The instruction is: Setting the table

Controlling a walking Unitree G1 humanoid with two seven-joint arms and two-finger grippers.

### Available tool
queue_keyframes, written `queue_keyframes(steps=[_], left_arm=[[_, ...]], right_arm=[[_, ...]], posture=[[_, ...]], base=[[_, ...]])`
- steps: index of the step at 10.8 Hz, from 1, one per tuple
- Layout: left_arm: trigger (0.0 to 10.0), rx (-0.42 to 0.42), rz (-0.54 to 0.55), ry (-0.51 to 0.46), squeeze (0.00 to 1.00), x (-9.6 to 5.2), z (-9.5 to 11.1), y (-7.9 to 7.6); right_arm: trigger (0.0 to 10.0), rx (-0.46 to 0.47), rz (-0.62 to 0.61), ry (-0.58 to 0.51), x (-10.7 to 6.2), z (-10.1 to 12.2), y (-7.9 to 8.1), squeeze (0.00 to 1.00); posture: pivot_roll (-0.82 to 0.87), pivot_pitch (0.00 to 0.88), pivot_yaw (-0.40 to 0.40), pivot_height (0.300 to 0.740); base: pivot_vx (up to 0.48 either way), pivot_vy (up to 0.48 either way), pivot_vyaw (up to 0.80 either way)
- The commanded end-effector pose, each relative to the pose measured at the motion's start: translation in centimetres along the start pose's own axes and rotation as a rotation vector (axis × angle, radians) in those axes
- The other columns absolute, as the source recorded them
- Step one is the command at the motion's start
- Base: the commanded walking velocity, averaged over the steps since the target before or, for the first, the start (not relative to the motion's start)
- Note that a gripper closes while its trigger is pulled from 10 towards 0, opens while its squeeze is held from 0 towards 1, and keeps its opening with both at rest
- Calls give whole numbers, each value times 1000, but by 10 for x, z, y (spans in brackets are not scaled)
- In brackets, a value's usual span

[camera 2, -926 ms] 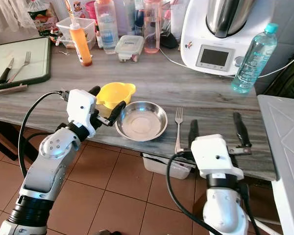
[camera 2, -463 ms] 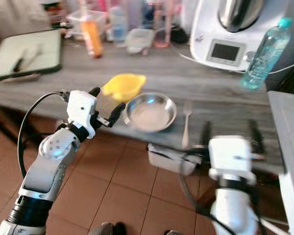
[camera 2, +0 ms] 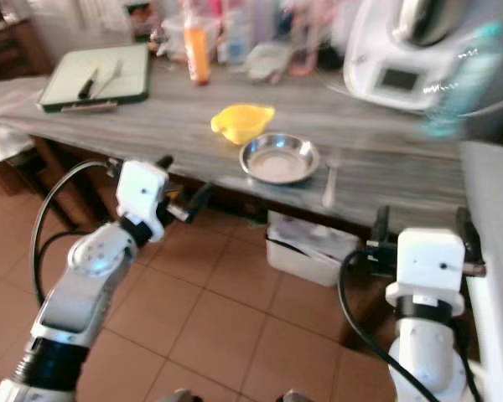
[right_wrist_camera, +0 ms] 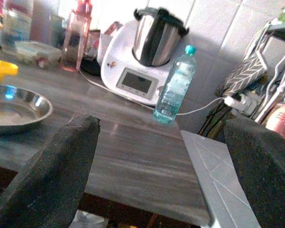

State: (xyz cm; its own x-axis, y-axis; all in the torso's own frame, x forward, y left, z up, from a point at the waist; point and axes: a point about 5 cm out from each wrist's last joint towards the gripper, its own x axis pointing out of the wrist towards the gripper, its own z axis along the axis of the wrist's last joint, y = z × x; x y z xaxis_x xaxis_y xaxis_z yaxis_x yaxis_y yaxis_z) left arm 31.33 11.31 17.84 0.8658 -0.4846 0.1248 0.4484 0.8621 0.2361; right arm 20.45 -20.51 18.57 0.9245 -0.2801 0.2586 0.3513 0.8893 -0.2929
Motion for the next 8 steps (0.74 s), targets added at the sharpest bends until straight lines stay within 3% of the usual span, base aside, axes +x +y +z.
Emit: queue_keyframes(steps=[1,4,5,8], left_arm=[[10000,6,-5,5,0,-1,-1,0],[10000,1,1,26,0,-3,-6,0],[10000,-6,15,36,0,-4,-10,0],[10000,3,131,135,0,-24,-41,9]], right_arm=[[10000,9,7,0,1,1,-2,290],[10000,37,8,18,0,-1,-2,290],[10000,52,26,33,0,-4,0,286],[10000,98,100,89,-1,-16,10,290]], posture=[[-37,107,52,740],[-41,107,50,740],[-42,107,49,740],[-17,98,21,740]], base=[[-311,0,0],[-310,0,0],[0,0,0],[0,0,0]])
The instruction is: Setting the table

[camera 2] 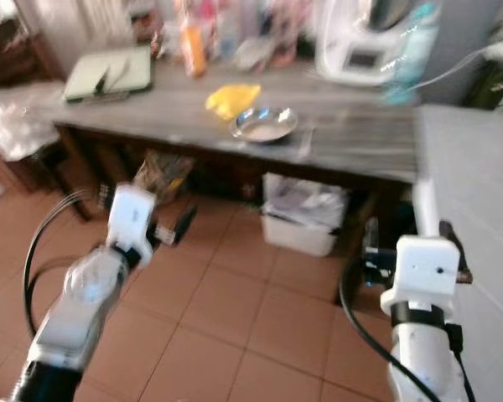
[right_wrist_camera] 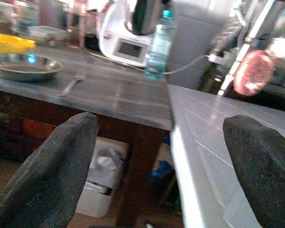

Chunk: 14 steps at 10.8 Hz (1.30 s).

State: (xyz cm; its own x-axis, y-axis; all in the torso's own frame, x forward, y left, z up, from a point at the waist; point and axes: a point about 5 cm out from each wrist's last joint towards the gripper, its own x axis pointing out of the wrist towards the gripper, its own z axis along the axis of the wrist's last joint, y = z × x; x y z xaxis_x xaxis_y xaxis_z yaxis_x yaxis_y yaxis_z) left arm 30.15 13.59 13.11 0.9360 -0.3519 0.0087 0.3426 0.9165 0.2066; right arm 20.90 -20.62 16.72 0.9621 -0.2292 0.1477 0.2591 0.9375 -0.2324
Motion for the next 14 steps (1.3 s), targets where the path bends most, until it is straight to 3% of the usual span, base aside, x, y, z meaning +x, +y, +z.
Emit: queue_keyframes(steps=[1,4,7,8,9,10,12,14], left_arm=[[10000,32,63,30,0,-10,-8,13],[10000,67,185,122,0,-38,-35,31],[10000,91,251,157,0,-57,-43,30],[10000,93,259,161,0,-65,-44,29],[10000,90,299,180,0,-78,-51,32],[10000,78,312,184,0,-78,-54,32],[10000,78,235,124,0,-55,-45,21],[10000,91,202,125,0,-53,-46,19]], right_arm=[[10000,26,54,-6,5,0,9,290],[10000,53,105,-3,20,-5,18,286],[10000,81,169,0,29,-9,33,278],[10000,97,172,5,33,-10,33,0],[10000,93,203,-4,41,-11,37,0],[10000,82,211,-10,43,-11,38,0],[10000,113,179,-1,39,-15,34,0],[10000,131,136,26,26,-26,33,0]], posture=[[14,96,3,740],[78,96,-24,740],[136,109,-71,740],[153,130,-98,740],[151,130,-117,740],[144,113,-114,740],[123,73,-64,740],[115,59,-37,740]], base=[[0,0,0],[0,0,0],[0,0,0],[0,0,0],[0,0,0],[0,0,0],[0,0,0],[0,0,0]])
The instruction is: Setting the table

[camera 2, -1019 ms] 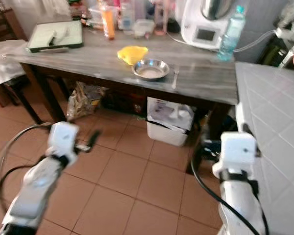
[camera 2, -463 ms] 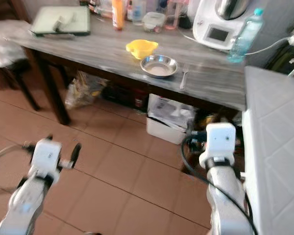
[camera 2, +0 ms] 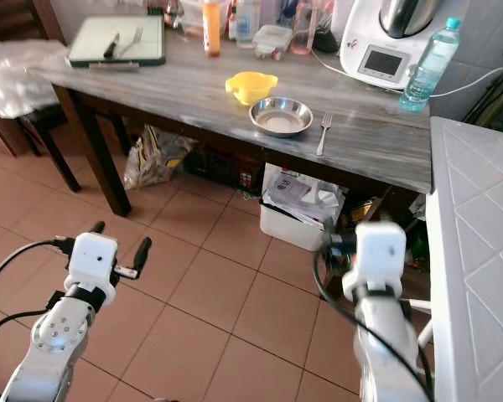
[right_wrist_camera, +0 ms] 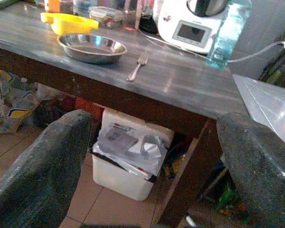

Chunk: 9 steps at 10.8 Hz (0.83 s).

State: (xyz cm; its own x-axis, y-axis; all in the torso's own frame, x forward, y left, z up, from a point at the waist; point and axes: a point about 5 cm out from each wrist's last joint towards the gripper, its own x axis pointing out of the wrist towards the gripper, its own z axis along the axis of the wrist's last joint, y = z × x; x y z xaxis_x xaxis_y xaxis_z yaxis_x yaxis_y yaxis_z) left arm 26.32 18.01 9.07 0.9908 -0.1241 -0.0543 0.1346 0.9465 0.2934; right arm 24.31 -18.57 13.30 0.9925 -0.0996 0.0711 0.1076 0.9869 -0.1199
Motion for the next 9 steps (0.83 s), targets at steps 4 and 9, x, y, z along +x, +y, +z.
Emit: queue_keyframes(steps=[4,9], left_arm=[[10000,11,-8,13,0,2,-5,-2],[10000,12,-34,-24,0,11,12,-9]], right_arm=[[10000,-7,21,-16,0,-1,2,0],[10000,-22,-7,-23,-4,0,3,0]], posture=[[129,53,-39,740],[62,54,6,740]], base=[[0,0,-377],[0,0,-160]])
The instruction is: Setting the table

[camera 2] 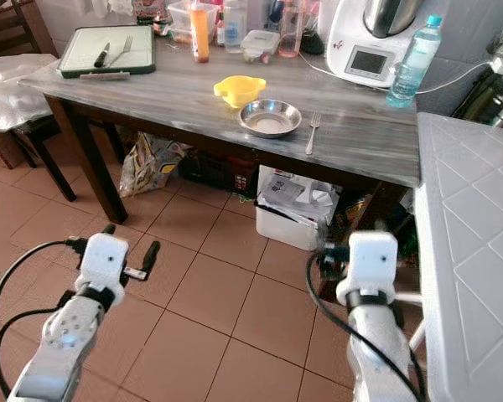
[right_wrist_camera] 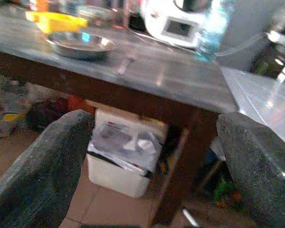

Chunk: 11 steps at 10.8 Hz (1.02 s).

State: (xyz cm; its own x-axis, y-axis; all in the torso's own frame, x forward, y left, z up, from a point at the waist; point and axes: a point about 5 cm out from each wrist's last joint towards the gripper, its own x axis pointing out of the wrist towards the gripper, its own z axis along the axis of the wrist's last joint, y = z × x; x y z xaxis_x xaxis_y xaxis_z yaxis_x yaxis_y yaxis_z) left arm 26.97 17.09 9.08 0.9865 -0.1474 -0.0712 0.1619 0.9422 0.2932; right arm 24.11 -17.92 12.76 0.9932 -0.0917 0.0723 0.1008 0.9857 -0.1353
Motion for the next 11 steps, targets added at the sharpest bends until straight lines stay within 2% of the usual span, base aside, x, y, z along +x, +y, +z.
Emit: queue_keyframes(steps=[1,3,5,9,11], left_arm=[[10000,17,-27,-34,0,4,12,-2],[10000,23,-49,-50,0,4,21,-5],[10000,27,-50,-59,0,5,30,-7],[10000,26,-45,-37,0,2,31,-8],[10000,35,-25,-20,0,3,27,-6]], right_arm=[[10000,-6,-16,-18,-2,4,-4,0],[10000,2,-46,-23,-3,4,-4,0],[10000,10,-38,-17,-3,2,4,0],[10000,0,-36,-5,-6,1,0,0],[10000,-1,-36,-11,-7,3,0,0]], posture=[[59,57,14,740],[59,58,34,740],[59,57,37,740],[43,78,24,740],[38,79,21,740]], base=[[0,0,-800],[0,0,-788],[0,0,-788],[0,0,-783],[0,0,0]])
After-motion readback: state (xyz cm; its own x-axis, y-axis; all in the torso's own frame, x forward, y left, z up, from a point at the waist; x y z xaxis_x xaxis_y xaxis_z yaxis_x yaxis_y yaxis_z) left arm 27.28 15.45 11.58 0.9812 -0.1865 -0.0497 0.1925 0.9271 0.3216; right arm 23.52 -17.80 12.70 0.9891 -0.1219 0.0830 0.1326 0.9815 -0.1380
